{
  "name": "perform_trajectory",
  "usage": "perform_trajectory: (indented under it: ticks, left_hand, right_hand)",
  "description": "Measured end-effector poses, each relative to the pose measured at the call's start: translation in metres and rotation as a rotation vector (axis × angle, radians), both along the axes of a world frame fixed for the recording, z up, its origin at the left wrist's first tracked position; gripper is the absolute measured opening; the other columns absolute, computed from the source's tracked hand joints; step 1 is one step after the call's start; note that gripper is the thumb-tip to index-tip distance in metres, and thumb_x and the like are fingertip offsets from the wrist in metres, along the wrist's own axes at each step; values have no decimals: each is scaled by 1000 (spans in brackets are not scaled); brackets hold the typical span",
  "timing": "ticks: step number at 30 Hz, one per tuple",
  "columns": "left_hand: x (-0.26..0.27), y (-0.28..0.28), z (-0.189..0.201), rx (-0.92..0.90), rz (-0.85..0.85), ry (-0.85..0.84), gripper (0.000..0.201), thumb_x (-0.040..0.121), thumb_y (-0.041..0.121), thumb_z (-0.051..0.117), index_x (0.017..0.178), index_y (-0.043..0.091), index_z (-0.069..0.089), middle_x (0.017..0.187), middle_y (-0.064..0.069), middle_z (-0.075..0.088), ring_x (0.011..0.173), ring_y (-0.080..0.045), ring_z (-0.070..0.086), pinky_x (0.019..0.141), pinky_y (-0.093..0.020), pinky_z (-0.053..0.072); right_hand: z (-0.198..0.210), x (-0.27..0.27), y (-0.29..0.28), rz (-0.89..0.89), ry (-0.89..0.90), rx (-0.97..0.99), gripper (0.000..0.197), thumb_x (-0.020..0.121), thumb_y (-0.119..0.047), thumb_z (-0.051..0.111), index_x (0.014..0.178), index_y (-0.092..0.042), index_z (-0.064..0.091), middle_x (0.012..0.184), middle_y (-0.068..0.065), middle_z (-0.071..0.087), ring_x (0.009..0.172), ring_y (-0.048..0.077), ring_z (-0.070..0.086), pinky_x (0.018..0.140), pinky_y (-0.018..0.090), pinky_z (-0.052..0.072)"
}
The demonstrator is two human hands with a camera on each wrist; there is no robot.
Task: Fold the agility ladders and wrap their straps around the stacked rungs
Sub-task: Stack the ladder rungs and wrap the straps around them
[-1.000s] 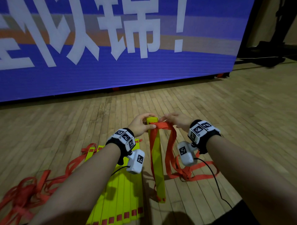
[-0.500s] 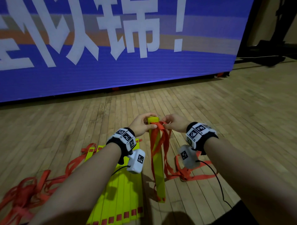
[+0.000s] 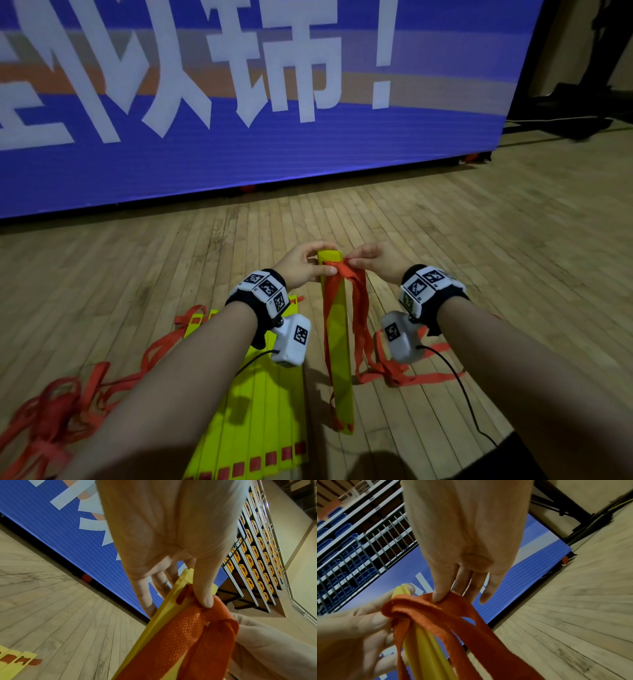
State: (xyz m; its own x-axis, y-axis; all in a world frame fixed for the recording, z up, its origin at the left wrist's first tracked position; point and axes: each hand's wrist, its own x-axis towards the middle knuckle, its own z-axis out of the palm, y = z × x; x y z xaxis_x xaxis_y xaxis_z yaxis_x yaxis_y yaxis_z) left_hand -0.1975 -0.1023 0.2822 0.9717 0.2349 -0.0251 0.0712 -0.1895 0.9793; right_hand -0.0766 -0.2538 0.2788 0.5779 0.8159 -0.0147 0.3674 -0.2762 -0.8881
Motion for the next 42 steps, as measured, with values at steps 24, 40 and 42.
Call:
perform_trajectory:
  ticks: [24, 40, 42]
  left_hand:
    - [1, 7, 1, 31, 20, 57, 33, 87, -1, 63, 113, 18, 57, 101, -1, 61, 100, -16, 60, 85, -34, 54]
    - [1, 4, 1, 30, 40, 46, 36, 87, -5, 61, 119, 11, 54, 96, 0, 60, 91, -15, 61, 72, -23, 56]
    - [2, 3, 2, 41, 34, 41, 36, 87, -5, 61, 118, 11, 53, 94, 0, 60, 86, -12, 62, 68, -20, 56]
  right_hand:
    - [2, 1, -7, 149, 198, -109, 16, 85, -34, 65, 75, -22, 60, 88, 4, 61, 88, 18, 55, 80, 30, 38]
    - [3, 9, -9, 56, 105, 27, 18, 81, -17, 72, 72, -17, 56, 62, -3, 65, 57, 12, 59, 59, 24, 48]
    - [2, 10, -8, 49, 51, 6, 20, 80, -17, 73, 71, -17, 55, 65, -2, 63, 58, 12, 58, 57, 22, 47]
